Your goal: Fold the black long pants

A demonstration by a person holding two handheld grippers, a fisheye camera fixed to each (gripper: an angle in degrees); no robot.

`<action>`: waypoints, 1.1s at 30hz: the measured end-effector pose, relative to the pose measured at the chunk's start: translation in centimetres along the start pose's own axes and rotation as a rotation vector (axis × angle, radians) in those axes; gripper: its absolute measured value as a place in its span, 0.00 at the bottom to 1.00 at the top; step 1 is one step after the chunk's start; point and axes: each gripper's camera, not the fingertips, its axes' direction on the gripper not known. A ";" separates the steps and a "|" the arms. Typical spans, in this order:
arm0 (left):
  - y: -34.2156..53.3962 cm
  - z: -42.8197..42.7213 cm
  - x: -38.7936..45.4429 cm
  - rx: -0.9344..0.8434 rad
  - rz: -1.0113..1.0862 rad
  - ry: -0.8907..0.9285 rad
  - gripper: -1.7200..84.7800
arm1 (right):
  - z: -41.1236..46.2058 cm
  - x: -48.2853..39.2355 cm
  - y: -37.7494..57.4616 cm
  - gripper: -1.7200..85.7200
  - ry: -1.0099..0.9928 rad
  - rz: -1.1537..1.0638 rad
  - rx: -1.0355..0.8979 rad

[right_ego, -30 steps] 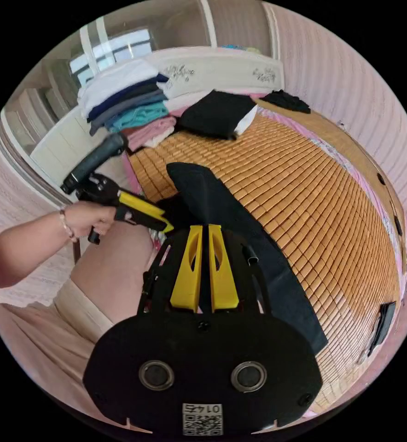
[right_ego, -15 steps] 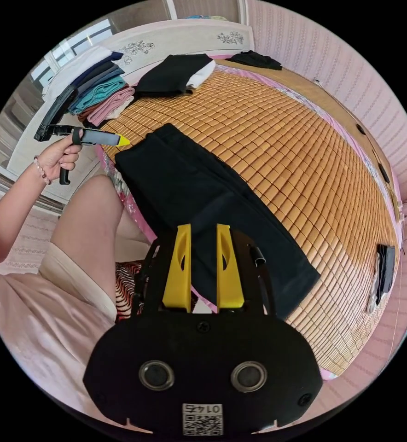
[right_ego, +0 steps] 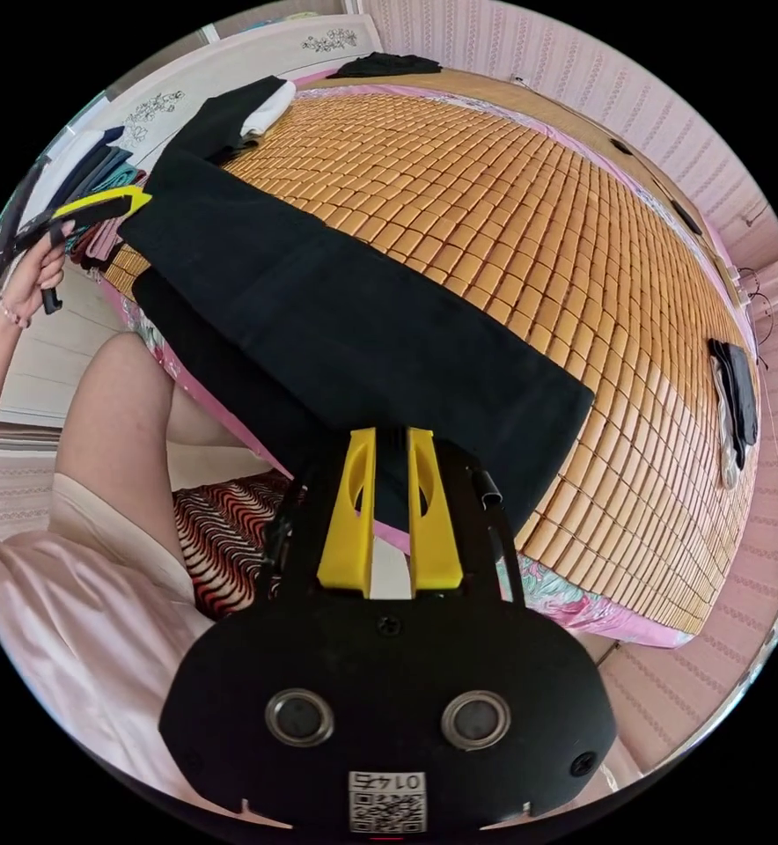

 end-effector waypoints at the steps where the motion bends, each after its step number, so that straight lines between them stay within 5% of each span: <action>1: -0.1 2.7 -0.2 -0.112 -0.061 0.026 0.02 | 0.2 0.1 -0.1 0.09 -0.008 0.003 -0.004; 3: 0.3 6.3 -0.2 -0.236 -0.136 0.090 0.02 | 0.5 0.5 -0.6 0.09 -0.016 0.023 -0.002; 6: 0.1 5.7 0.1 -0.159 -0.233 0.154 0.02 | 0.5 0.8 -1.2 0.08 -0.019 -0.015 -0.026; 8: -0.2 4.1 1.4 -0.108 -0.220 0.042 0.01 | 0.2 1.0 -1.9 0.05 -0.026 -0.044 -0.072; 11: -0.7 1.2 5.4 -0.052 -0.084 -0.065 0.01 | -1.7 0.8 -3.0 0.03 -0.019 -0.115 -0.002; 17: -3.5 3.7 19.1 -0.066 0.236 0.253 0.01 | -1.1 -1.3 -11.1 0.02 0.025 -0.295 -0.044; 20: -5.3 7.1 24.9 -0.110 0.320 0.221 0.01 | 3.1 -1.9 -14.2 0.01 0.092 -0.371 -0.263; 26: -6.7 10.3 30.2 -0.186 0.463 0.131 0.01 | 3.1 1.1 -15.9 0.01 -0.042 -0.378 -0.393; 33: -7.6 11.0 33.8 -0.183 0.535 0.100 0.01 | 4.8 3.8 -15.2 0.01 0.065 -0.372 -0.370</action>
